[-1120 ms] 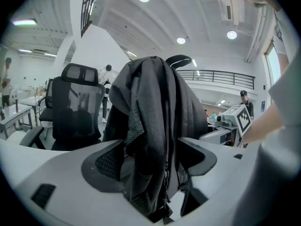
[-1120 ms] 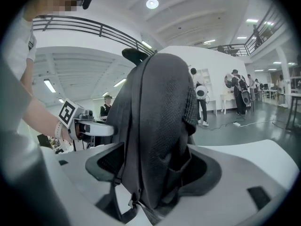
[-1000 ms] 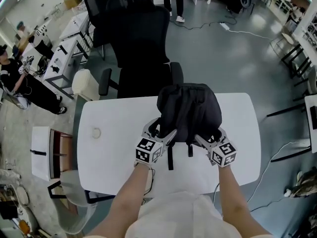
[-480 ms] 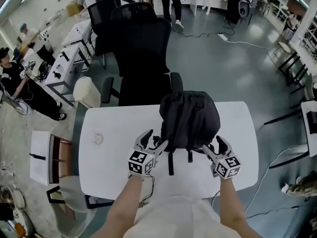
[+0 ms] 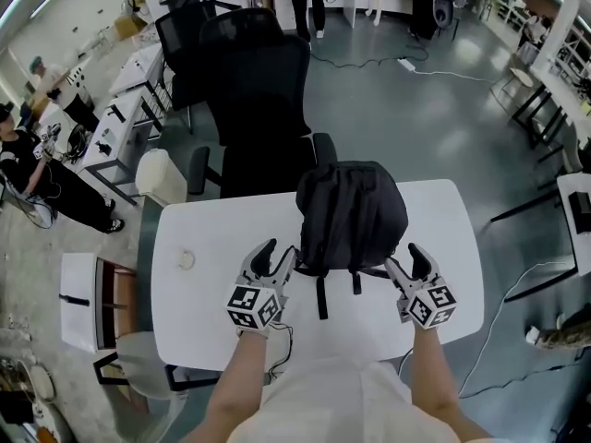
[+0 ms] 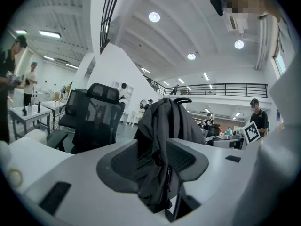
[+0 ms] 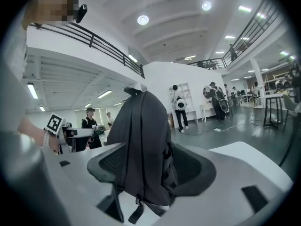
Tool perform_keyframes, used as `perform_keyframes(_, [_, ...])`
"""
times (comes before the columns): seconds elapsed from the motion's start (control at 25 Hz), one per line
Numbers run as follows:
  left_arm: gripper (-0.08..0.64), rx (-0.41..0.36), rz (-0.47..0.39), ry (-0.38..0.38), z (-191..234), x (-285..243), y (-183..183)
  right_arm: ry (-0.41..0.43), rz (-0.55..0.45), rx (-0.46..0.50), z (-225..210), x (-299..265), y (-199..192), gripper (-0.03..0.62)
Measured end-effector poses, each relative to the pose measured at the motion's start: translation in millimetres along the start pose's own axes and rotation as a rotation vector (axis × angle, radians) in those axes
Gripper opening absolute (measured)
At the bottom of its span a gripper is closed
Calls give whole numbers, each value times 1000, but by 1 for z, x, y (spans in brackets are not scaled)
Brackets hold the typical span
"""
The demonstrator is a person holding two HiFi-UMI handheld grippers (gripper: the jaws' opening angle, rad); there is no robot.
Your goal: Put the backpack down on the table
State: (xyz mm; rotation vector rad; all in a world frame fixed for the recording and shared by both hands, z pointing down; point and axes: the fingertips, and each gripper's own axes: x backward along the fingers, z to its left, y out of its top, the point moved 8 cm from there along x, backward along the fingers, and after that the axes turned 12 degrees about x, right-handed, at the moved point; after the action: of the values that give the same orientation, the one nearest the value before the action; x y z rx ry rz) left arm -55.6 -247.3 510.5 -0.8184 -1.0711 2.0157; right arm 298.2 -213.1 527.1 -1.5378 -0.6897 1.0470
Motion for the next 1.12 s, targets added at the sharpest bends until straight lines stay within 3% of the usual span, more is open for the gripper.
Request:
perform_keyframes(0.12, [195,-32,-7,6,2,9,6,-16,-30,-3,0,7,8,290])
perform_keyframes(0.2, [195,-45,-15,7,3,14,12,-20,-40,14,0,11,14,184])
perform_keyframes(0.44, [141,-48,-54,15,10,27,24,-98,-44,43,-2,23,21,36])
perform_keyframes(1.12, [44,-56,-67,24,11,33,32,-107,-36,84,0,27,37,18])
